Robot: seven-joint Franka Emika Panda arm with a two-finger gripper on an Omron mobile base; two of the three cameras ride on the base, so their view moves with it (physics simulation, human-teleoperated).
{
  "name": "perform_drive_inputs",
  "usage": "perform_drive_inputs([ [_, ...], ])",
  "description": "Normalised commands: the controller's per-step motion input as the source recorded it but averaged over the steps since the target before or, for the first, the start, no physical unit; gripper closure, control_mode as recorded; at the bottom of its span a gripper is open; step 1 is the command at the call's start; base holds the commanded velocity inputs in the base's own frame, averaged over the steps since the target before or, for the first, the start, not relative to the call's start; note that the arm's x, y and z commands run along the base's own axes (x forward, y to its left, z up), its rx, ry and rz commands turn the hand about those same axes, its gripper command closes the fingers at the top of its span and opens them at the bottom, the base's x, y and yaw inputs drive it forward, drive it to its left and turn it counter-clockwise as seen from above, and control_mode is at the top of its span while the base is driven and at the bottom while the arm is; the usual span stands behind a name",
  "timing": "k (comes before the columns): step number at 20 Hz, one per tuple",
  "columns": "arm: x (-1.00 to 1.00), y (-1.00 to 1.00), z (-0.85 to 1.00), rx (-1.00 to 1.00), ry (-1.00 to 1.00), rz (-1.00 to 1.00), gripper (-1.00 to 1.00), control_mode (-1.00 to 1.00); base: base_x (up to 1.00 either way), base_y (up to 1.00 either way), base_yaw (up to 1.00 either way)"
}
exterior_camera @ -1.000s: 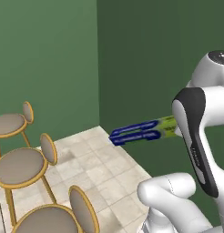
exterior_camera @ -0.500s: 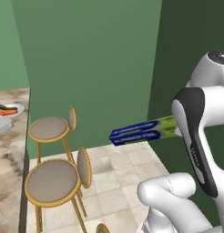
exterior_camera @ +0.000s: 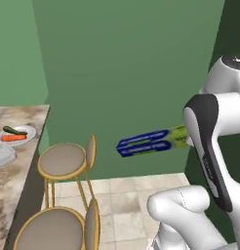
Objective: Retrieve the tupperware and aluminum foil from the cabinet and place them on the dining counter near the plate with carrot and squash to prepare for storing leftovers.
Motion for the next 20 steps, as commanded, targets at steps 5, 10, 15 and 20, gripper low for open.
perform_drive_inputs([
  [5,0.00,0.00,0.00,0.00,0.00,0.00,1.00,1.00,1.00,-0.21,0.43],
  [10,0.00,0.00,0.00,0.00,0.00,0.00,1.00,1.00,1.00,0.00,0.53],
  [15,0.00,0.00,0.00,0.00,0.00,0.00,1.00,1.00,1.00,-0.04,0.54],
  [20,0.00,0.00,0.00,0.00,0.00,0.00,1.00,1.00,1.00,0.00,0.57],
])
